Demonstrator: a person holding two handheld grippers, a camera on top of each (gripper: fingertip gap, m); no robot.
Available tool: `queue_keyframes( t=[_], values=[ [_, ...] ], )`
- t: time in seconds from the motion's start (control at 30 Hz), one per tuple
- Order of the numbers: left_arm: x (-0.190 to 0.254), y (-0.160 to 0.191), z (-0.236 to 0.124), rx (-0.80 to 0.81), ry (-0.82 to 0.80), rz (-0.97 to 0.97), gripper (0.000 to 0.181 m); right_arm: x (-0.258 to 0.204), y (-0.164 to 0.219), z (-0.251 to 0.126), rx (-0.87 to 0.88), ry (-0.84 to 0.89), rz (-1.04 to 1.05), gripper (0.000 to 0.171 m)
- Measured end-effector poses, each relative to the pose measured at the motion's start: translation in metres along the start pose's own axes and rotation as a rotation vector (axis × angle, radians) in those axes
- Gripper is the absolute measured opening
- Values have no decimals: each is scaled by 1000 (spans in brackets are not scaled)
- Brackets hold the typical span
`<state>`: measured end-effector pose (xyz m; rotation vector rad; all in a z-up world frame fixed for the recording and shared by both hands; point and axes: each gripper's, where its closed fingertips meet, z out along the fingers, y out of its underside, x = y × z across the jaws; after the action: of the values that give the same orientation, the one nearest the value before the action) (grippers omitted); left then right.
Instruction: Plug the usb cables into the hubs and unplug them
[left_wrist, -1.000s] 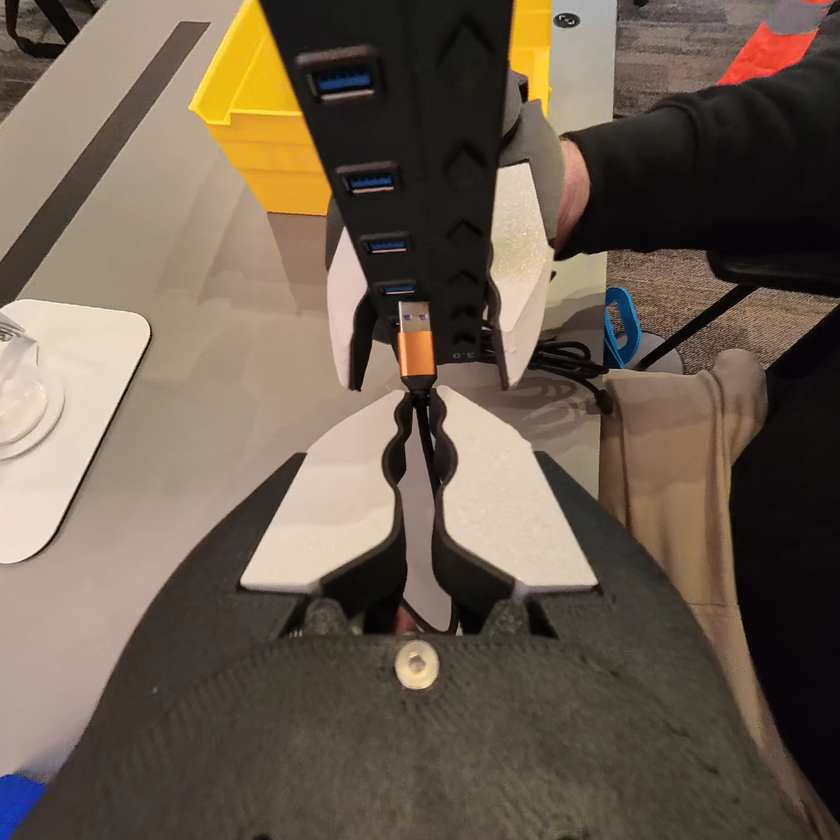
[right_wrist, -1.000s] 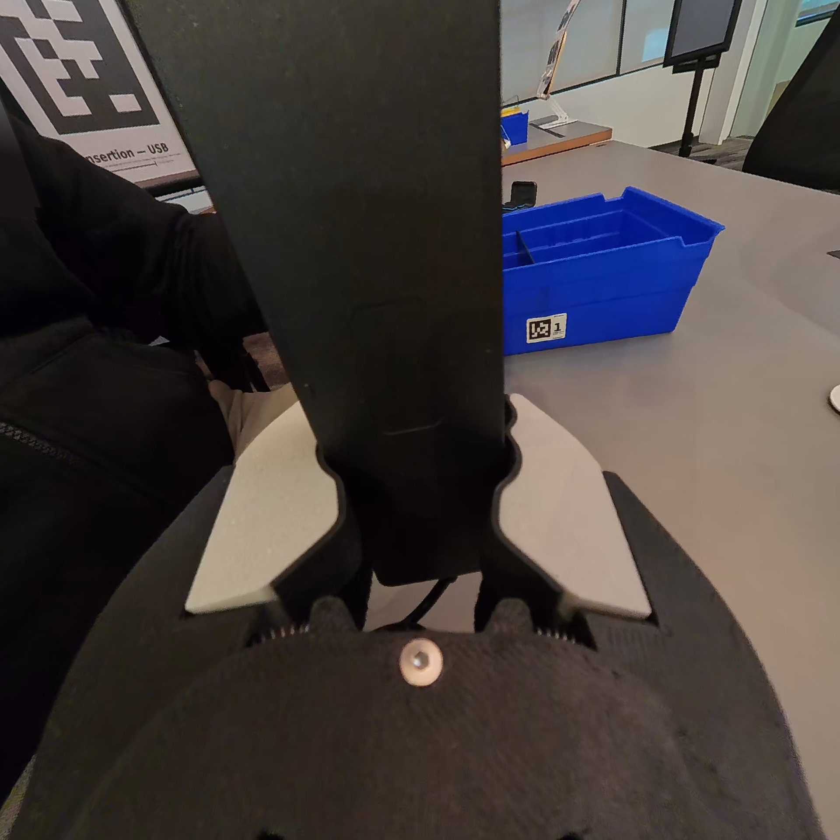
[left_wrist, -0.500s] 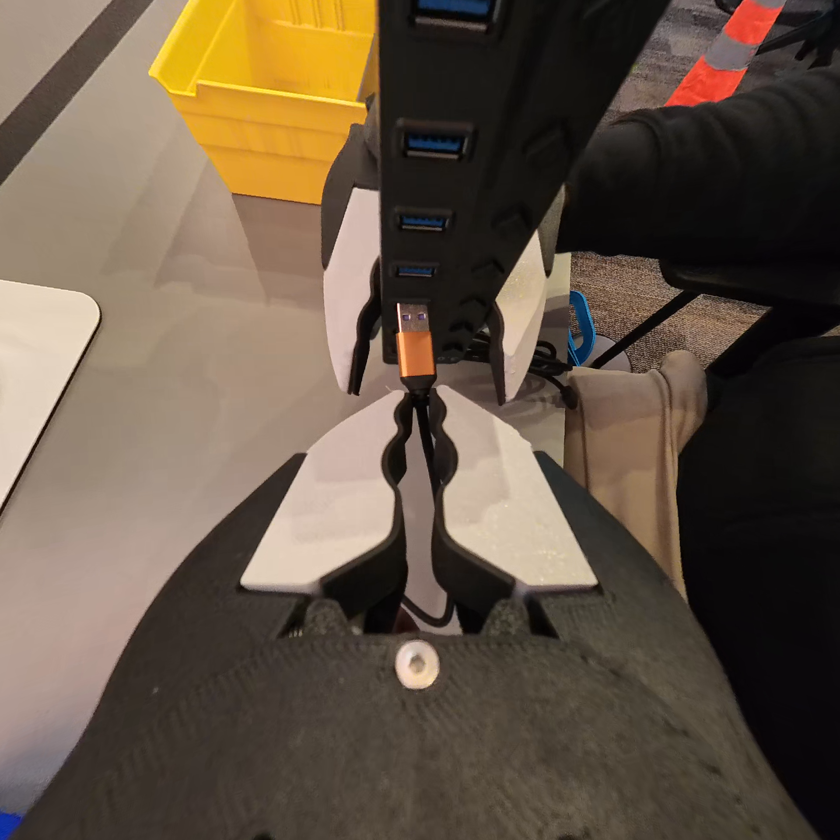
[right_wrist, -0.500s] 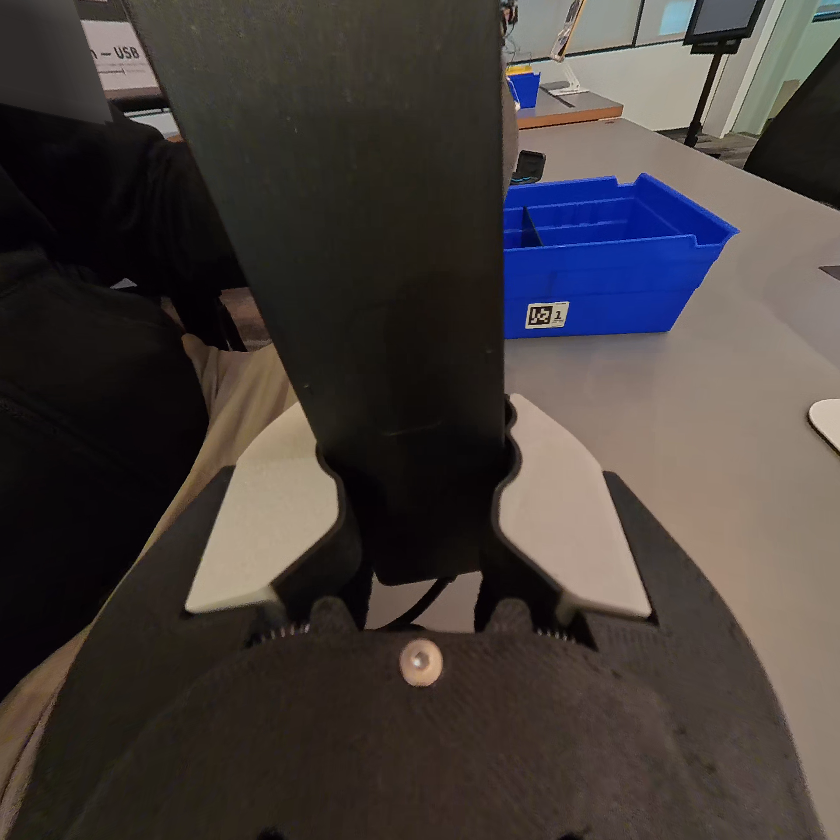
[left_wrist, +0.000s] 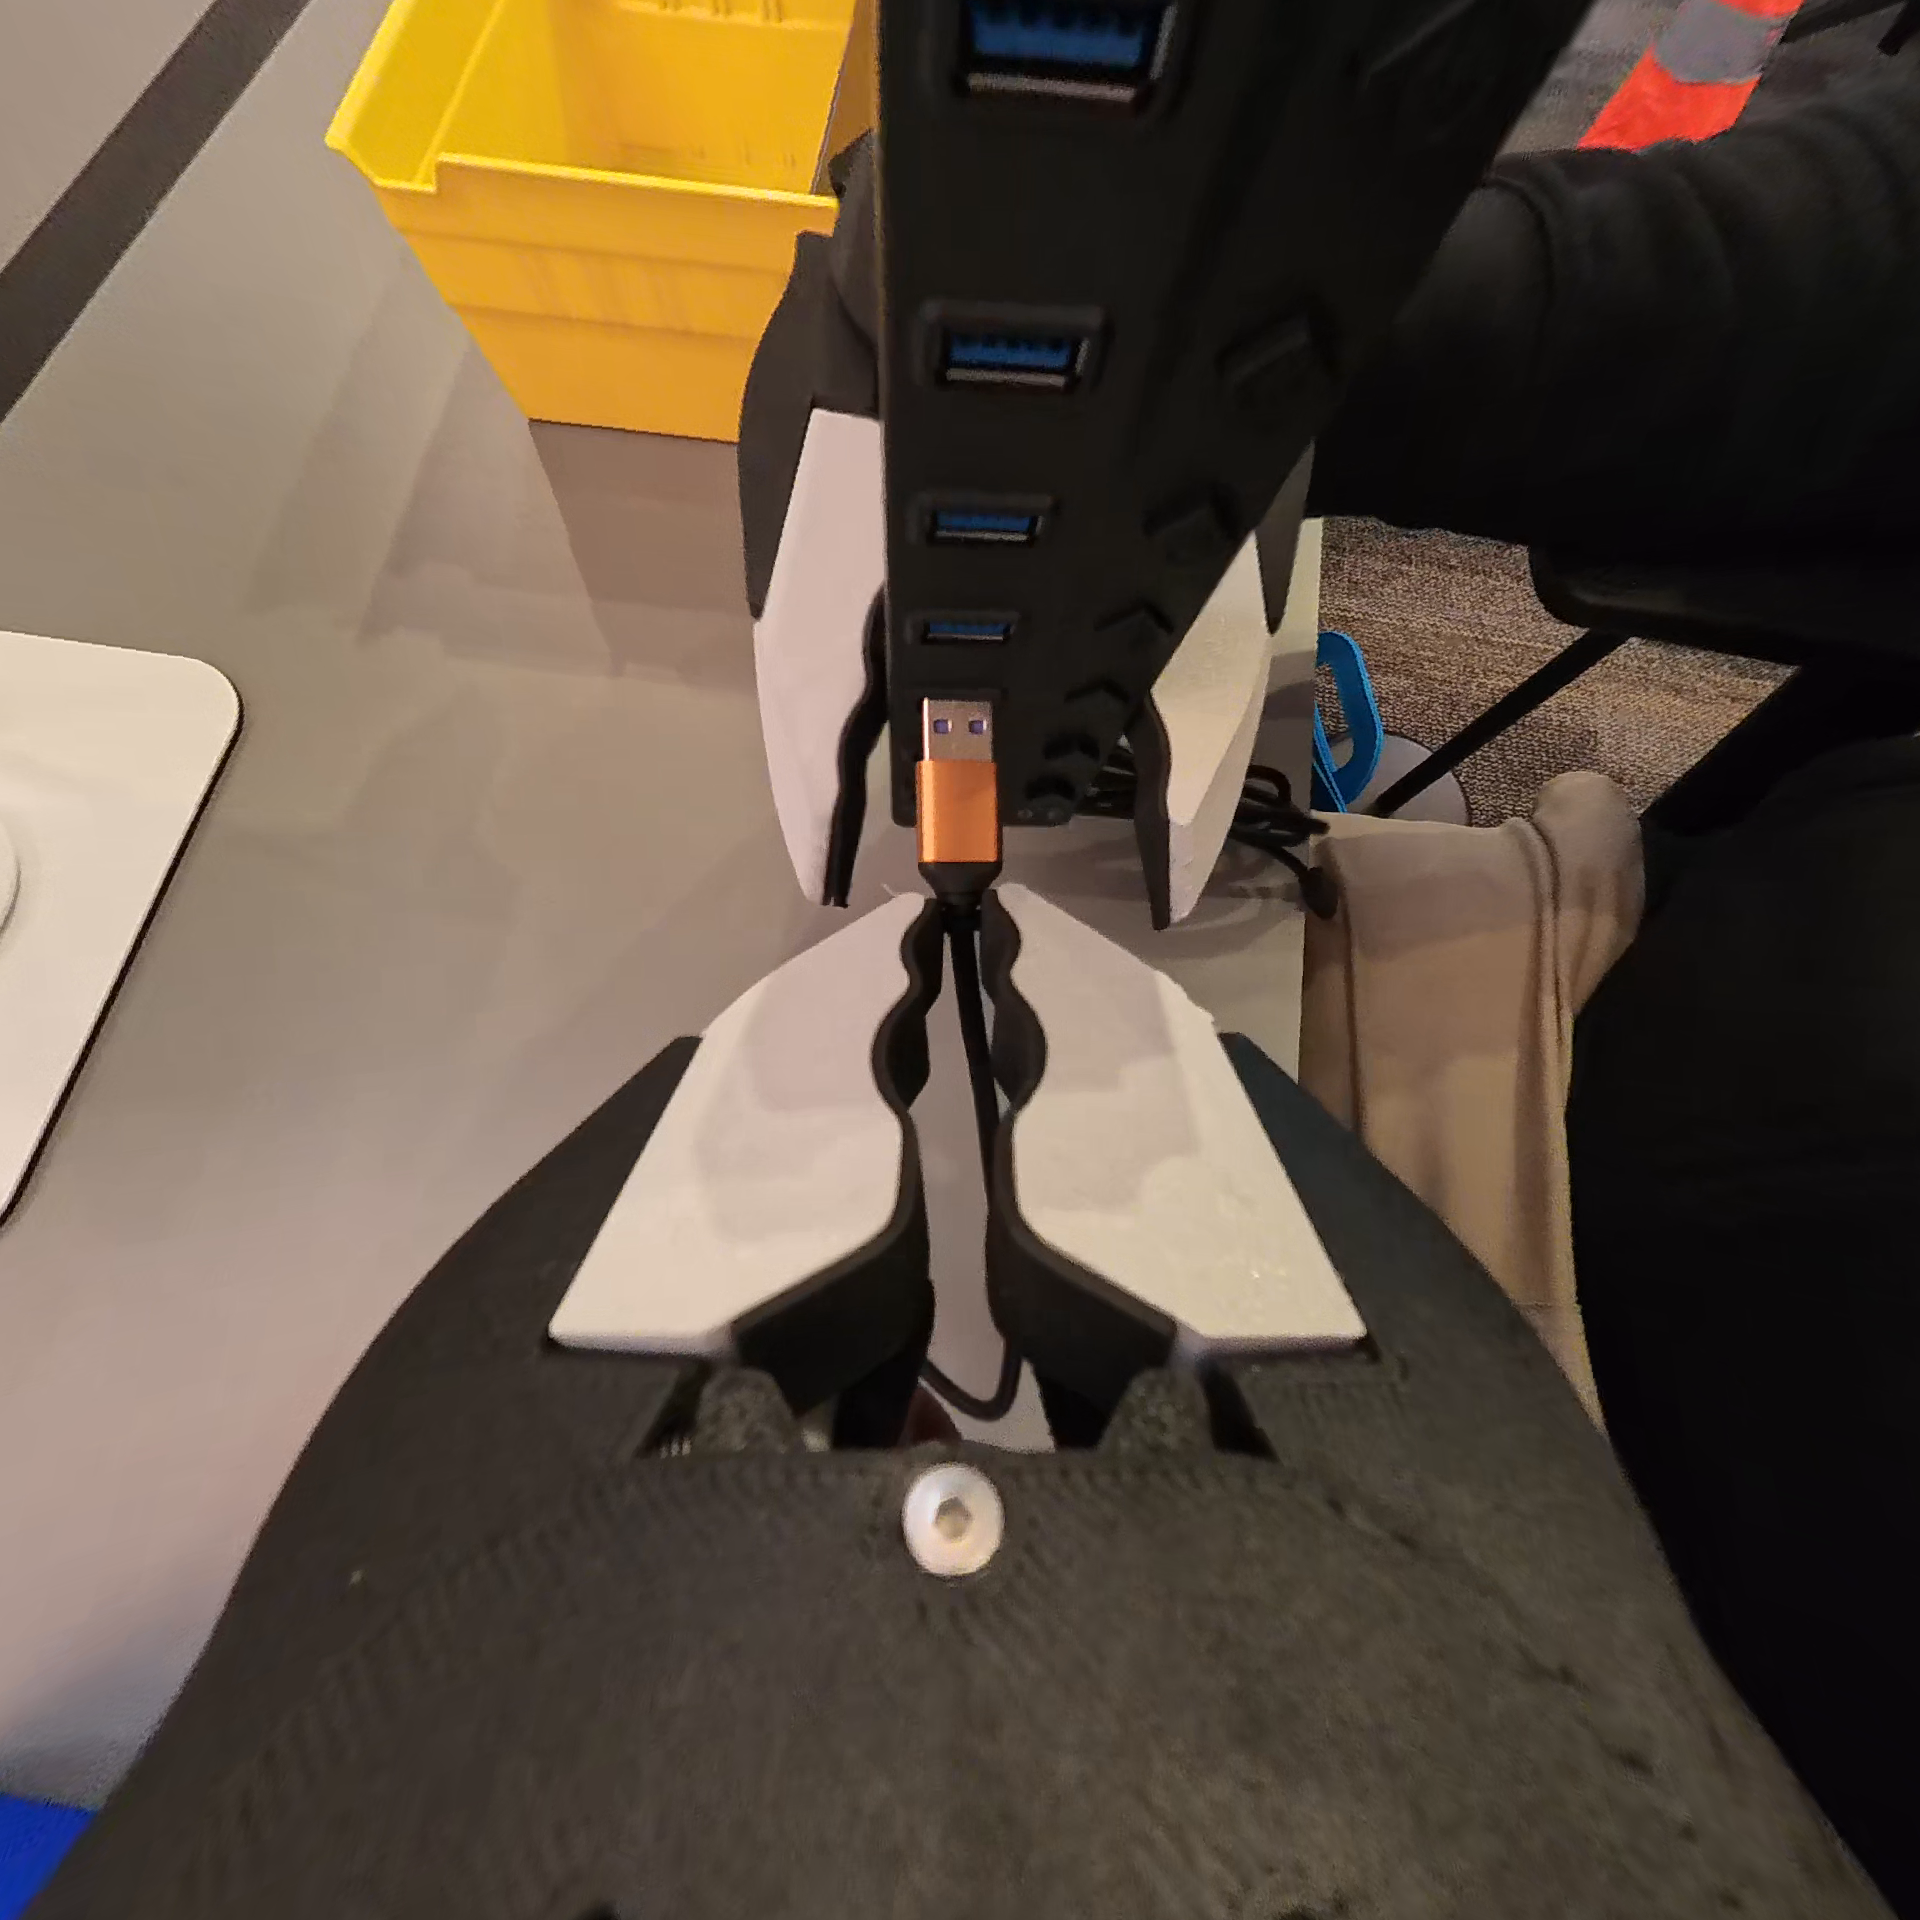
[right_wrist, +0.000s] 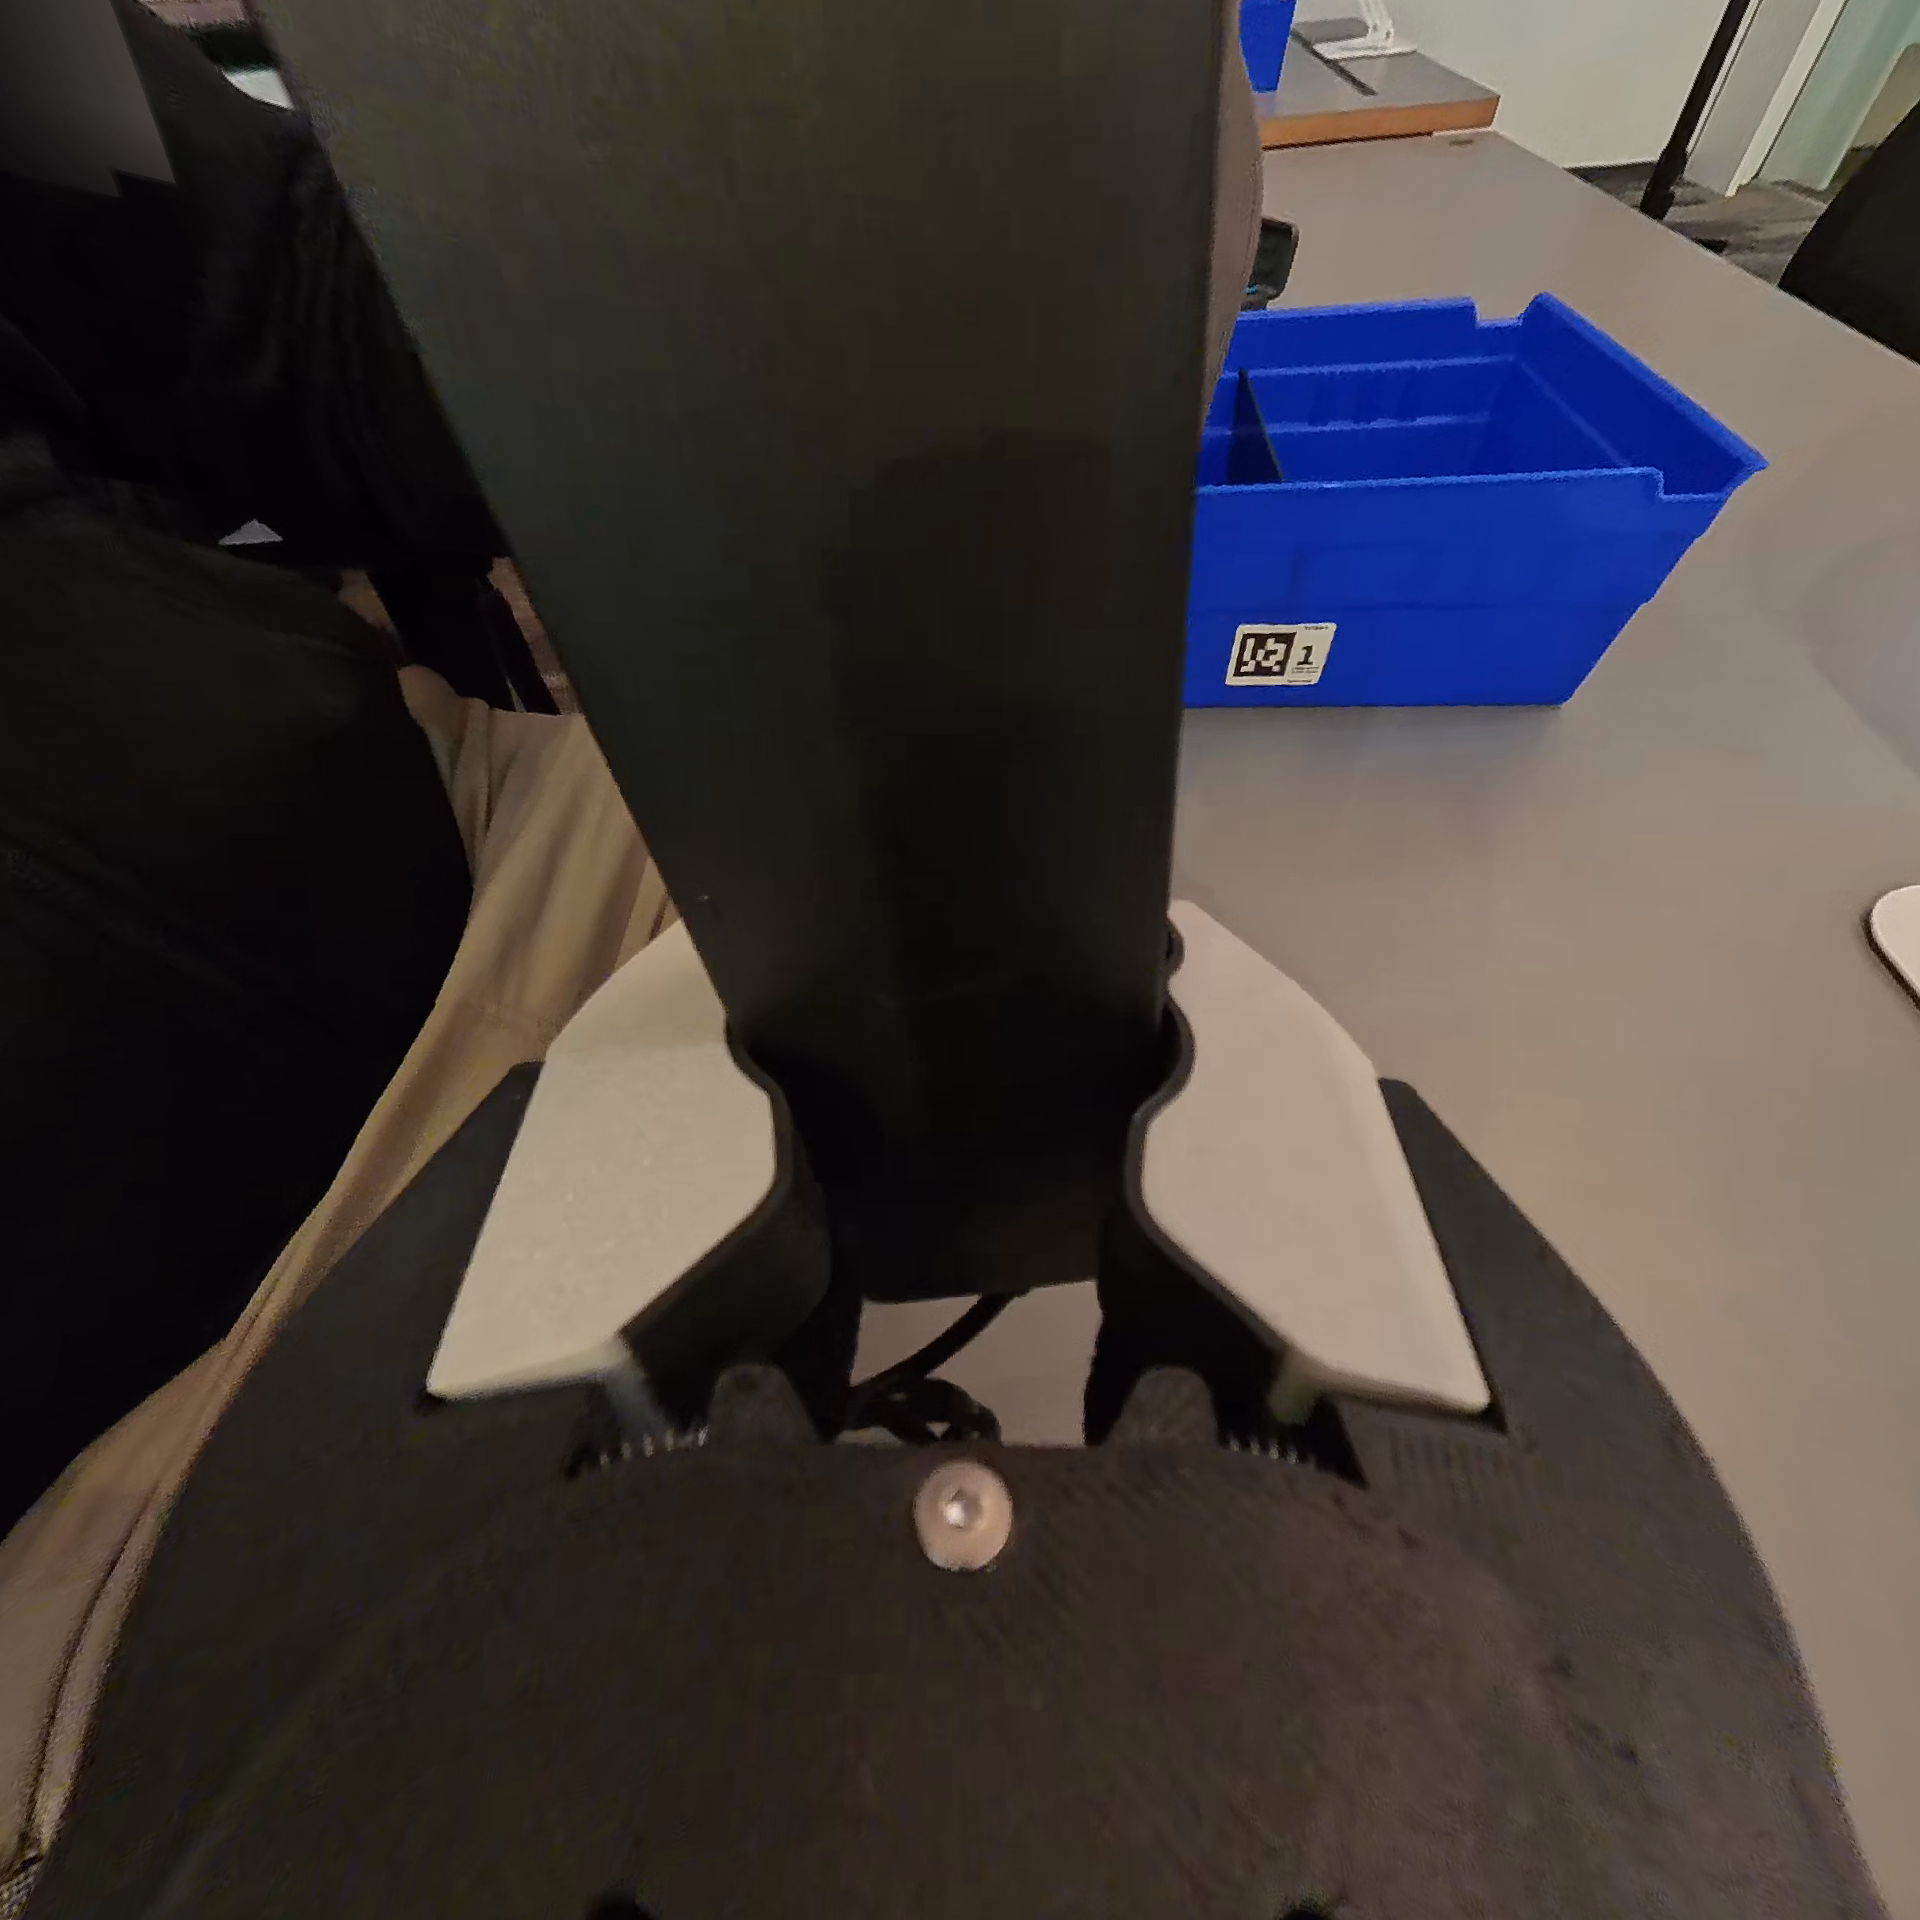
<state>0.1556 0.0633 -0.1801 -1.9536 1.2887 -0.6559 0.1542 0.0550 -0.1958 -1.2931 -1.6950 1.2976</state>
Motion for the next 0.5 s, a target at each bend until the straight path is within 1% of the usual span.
queue_keyframes(
  t=[0.33,0.43,0.5],
  values=[
    [1,-1,-5,-4,-3,14,7,-1,9,3,-91,17,-15,65],
    [3,3,-3,-44,-5,42,7,-2,12,6,-122,18,-34,65],
    [3,2,-3,-43,-12,48,7,-2,13,7,-126,18,-37,65]
  ],
)
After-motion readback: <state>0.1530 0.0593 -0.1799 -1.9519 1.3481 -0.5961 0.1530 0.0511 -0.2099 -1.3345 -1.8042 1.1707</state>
